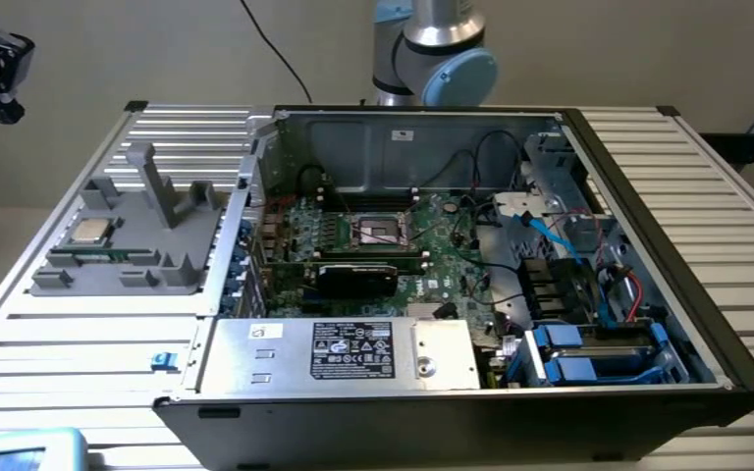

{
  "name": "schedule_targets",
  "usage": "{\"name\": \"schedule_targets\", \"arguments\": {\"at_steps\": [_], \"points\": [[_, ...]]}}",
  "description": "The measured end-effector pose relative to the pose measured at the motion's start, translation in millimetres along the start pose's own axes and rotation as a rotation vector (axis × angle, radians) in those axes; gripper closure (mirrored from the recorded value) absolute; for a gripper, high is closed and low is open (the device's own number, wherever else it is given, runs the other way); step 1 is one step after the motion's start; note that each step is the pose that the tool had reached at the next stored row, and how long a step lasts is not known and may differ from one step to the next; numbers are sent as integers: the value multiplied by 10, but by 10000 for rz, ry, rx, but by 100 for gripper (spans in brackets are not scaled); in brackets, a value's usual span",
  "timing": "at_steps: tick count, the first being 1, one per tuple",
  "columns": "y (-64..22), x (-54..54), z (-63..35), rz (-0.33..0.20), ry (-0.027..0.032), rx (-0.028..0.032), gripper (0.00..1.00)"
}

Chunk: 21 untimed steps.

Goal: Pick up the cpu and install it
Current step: 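Pick up the cpu and move it towards the insertion slot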

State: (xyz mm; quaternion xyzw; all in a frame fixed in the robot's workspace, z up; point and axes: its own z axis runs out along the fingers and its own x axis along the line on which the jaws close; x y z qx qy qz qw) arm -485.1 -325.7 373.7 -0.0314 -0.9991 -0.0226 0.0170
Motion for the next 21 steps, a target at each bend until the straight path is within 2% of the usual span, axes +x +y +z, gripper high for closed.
{"name": "schedule_targets", "arguments": {"at_steps": [7, 8, 9, 11, 12, 15, 18, 19, 21], "points": [[0, 0, 0, 0, 0, 0, 87], [0, 0, 0, 0, -1, 0, 82], [0, 0, 0, 0, 0, 0, 82], [0, 0, 0, -1, 0, 0, 69], [0, 0, 0, 0, -1, 0, 69], [0, 0, 0, 0, 0, 0, 52], [0, 0, 6, 0, 0, 0, 46], [-1, 0, 17, -1, -1, 0, 40], [-2, -2, 42, 1, 5, 25, 40]]}}
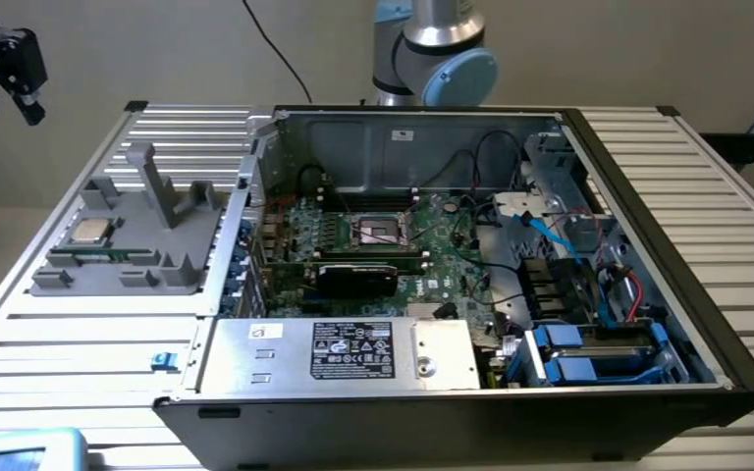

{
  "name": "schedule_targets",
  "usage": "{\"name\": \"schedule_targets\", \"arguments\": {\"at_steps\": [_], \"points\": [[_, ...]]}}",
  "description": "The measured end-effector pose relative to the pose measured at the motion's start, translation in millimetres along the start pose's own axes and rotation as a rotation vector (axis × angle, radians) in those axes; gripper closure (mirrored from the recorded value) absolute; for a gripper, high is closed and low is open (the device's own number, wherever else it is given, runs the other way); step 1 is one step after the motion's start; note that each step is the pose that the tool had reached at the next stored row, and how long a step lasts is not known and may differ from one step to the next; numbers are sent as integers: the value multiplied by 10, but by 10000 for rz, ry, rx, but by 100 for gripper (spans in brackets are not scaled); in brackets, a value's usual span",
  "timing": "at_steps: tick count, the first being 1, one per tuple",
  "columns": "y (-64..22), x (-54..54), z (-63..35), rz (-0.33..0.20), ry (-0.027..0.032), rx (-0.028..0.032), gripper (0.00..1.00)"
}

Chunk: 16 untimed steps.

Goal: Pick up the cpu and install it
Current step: 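Pick up the cpu and move it towards the insertion slot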

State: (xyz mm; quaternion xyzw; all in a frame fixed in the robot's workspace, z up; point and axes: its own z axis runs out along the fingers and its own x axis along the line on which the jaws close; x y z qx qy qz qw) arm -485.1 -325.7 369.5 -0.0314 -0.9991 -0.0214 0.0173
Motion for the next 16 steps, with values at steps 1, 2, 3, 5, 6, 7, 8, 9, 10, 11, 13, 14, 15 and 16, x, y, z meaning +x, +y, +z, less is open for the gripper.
{"name": "schedule_targets", "arguments": {"at_steps": [1, 2, 3, 5, 6, 7, 8, 9, 10, 11, 13, 14, 15, 16], "points": [[0, 0, 8, 2, 2, 34, 40], [0, 0, 18, 2, 0, 74, 40], [-1, -1, 25, -2, -3, 124, 40], [-2, -1, 39, -17, -12, 264, 40], [-3, -2, 50, -20, -14, 291, 40], [-4, -3, 66, -22, -15, 291, 40], [-8, -4, 83, -27, -17, 292, 40], [-13, -4, 101, -30, -18, 292, 40], [-20, -5, 119, -31, -18, 292, 40], [-27, -6, 137, -32, -17, 289, 40], [-41, -9, 173, -33, -16, 281, 40], [-47, -11, 191, -33, -15, 274, 40], [-53, -15, 208, -34, -16, 265, 40], [-57, -24, 225, -34, -15, 255, 40]]}}
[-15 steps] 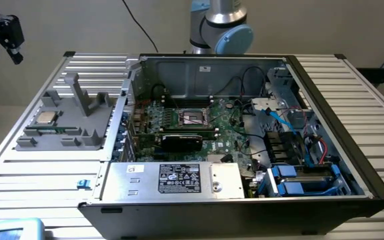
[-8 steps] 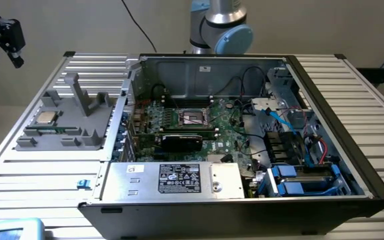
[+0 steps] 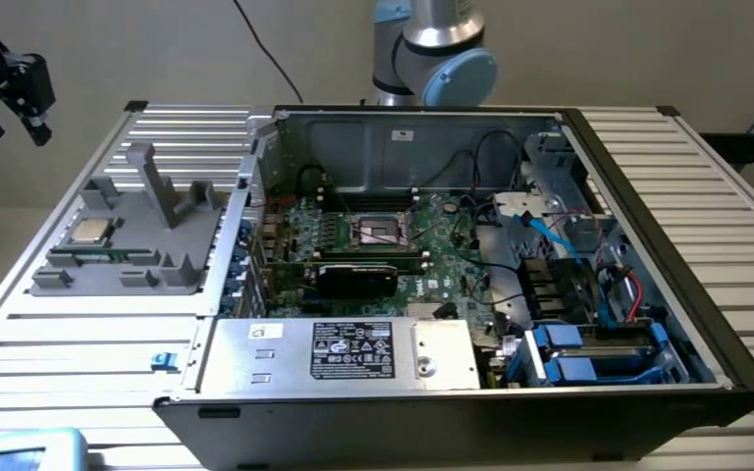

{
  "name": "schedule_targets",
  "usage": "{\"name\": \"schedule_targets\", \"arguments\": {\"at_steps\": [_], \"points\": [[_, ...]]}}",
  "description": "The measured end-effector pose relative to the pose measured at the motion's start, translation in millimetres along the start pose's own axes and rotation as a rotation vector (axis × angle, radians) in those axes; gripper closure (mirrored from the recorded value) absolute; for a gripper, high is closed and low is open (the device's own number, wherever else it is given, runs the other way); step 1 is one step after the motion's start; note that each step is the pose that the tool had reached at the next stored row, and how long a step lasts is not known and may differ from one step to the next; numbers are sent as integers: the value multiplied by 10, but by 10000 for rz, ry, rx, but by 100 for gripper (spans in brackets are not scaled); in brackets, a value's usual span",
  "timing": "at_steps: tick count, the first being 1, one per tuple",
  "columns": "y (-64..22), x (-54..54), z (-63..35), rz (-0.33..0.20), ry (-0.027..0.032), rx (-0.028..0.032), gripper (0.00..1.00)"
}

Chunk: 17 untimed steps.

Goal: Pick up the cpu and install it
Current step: 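Pick up the cpu and move it towards the insertion slot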

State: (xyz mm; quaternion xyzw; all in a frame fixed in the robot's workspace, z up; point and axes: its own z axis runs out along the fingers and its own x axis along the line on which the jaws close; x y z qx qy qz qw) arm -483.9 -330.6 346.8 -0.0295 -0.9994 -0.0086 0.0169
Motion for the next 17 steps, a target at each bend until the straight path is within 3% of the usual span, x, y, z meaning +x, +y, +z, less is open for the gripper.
{"name": "schedule_targets", "arguments": {"at_steps": [9, 17], "points": [[-23, -77, 144, -3, 5, -90, 40], [-36, -123, 288, -11, 7, -101, 40]]}}
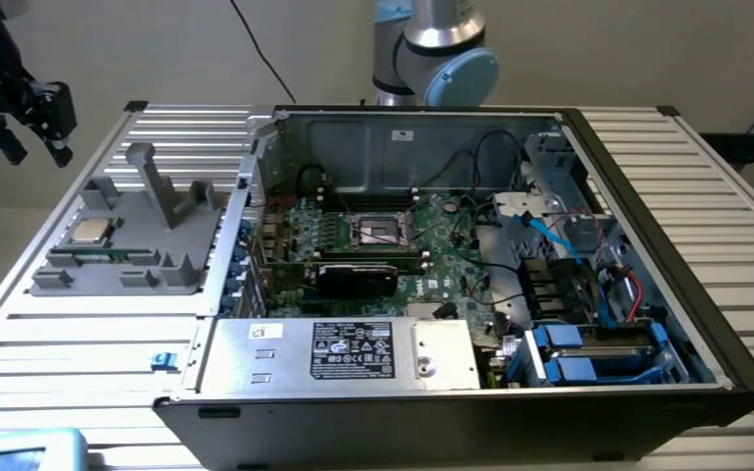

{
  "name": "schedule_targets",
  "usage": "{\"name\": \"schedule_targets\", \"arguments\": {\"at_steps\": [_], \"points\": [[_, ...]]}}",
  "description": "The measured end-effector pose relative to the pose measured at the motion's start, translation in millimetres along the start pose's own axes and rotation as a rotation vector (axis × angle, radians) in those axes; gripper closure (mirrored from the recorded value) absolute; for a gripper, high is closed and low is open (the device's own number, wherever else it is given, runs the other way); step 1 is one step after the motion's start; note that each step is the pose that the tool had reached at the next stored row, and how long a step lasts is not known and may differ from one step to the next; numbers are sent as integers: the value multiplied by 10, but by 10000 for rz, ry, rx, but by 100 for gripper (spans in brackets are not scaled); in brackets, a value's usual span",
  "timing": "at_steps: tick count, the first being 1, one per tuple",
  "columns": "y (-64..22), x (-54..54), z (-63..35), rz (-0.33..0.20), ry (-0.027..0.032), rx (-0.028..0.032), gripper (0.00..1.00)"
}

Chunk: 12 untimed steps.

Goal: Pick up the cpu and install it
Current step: 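Pick up the cpu and move it towards the insertion slot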

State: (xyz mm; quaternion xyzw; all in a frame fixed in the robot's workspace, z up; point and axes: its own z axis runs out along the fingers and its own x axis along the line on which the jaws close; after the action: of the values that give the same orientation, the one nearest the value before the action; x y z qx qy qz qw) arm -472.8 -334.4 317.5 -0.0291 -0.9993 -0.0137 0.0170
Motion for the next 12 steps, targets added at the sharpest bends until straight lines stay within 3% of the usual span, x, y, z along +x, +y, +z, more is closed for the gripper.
{"name": "schedule_targets", "arguments": {"at_steps": [10, 11, 12], "points": [[-7, -8, 182, -81, 1, 2, 38], [-7, -9, 200, -85, 2, 3, 32], [-7, -10, 218, -87, 2, 3, 32]]}}
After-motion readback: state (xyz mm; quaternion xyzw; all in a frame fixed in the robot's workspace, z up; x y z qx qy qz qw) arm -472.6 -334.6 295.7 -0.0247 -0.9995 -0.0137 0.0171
